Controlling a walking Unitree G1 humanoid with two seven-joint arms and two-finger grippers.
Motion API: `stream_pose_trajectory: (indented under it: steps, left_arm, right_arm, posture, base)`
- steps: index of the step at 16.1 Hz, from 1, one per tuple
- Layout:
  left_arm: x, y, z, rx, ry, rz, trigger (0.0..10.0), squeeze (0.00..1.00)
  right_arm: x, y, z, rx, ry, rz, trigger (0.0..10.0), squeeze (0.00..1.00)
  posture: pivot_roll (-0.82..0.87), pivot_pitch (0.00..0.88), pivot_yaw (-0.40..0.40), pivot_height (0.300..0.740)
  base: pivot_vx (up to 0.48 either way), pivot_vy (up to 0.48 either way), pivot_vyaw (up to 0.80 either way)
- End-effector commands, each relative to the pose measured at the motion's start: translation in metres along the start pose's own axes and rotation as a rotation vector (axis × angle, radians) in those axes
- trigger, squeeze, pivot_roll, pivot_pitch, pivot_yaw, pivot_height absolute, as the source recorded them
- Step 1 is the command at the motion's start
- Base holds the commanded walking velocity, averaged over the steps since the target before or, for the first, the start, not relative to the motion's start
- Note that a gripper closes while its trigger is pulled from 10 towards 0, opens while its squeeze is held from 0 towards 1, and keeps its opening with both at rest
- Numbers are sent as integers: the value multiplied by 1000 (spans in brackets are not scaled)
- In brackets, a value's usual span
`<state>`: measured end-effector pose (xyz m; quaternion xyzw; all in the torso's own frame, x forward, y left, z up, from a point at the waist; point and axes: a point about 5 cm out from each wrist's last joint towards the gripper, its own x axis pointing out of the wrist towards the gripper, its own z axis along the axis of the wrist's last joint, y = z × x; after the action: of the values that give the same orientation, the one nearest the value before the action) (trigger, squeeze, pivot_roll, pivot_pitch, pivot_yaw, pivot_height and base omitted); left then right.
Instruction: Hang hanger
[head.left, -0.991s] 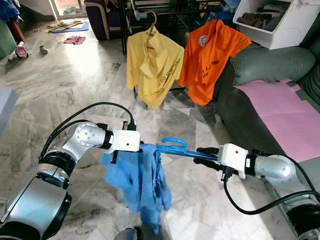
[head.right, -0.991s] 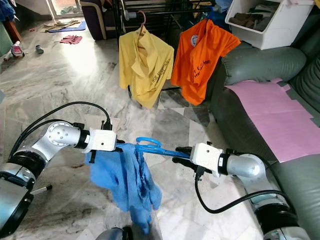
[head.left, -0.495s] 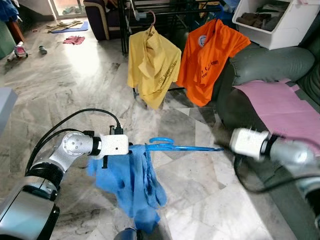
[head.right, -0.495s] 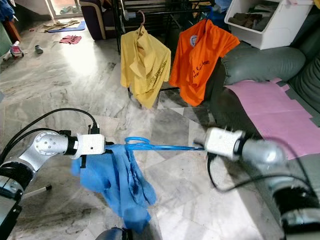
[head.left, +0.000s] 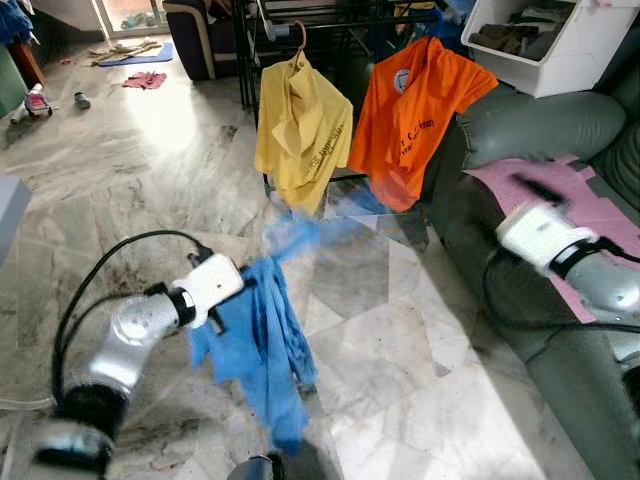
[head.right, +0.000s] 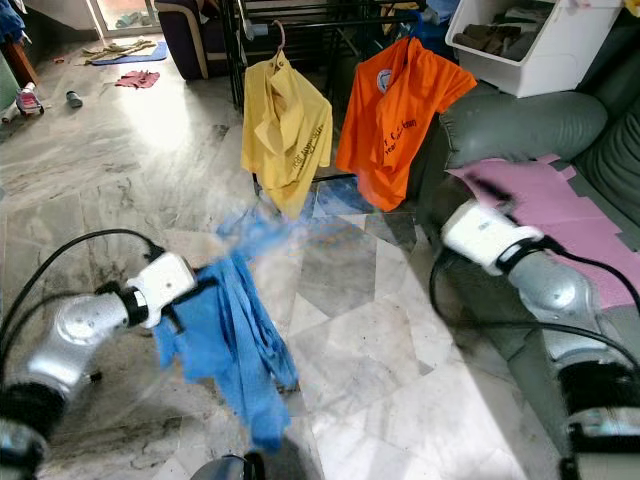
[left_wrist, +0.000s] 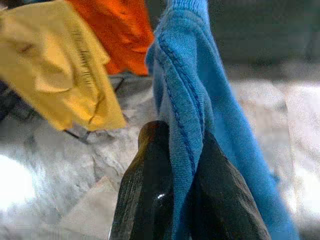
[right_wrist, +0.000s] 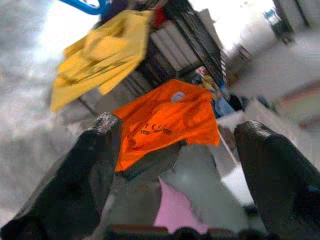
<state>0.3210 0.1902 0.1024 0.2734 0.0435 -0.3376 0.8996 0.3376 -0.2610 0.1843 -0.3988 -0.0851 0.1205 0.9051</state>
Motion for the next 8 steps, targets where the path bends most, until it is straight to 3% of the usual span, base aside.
stream_pose_trajectory:
  steps: [1,4,5,6,7,8]
  left_arm:
    - [-1,10,13,-84,-77,98,0,0]
    - [4,9,36,-68,-151,64,0,0]
    - [6,7,46,-64,-179,40,0,0]
    - [9,3,57,-35,-220,-5,0,0]
    - [11,-4,71,30,-267,-85,0,0]
    - [12,-6,76,27,-282,-105,0,0]
  right_arm:
    - [-1,-4,-3,157,19,-112,10000,1000]
    - [0,20,-14,403,110,-178,10000,1000]
    - [0,36,-20,469,180,-132,10000,196]
    - [-2,55,-24,545,227,-78,10000,0]
    - [-2,76,-27,580,289,-15,10000,0]
    - [-2,85,-28,590,312,9,10000,0]
  posture:
    - [-15,68,-14,740]
    - [-9,71,-10,740]
    - [-10,73,-8,740]
    - [-7,75,-6,740]
    - [-4,79,-3,740]
    - [-3,80,-2,740]
  base:
    - [0,0,0]
    - [0,0,0]
    - [0,0,0]
    - [0,0,0]
    - [0,0,0]
    - [0,0,0]
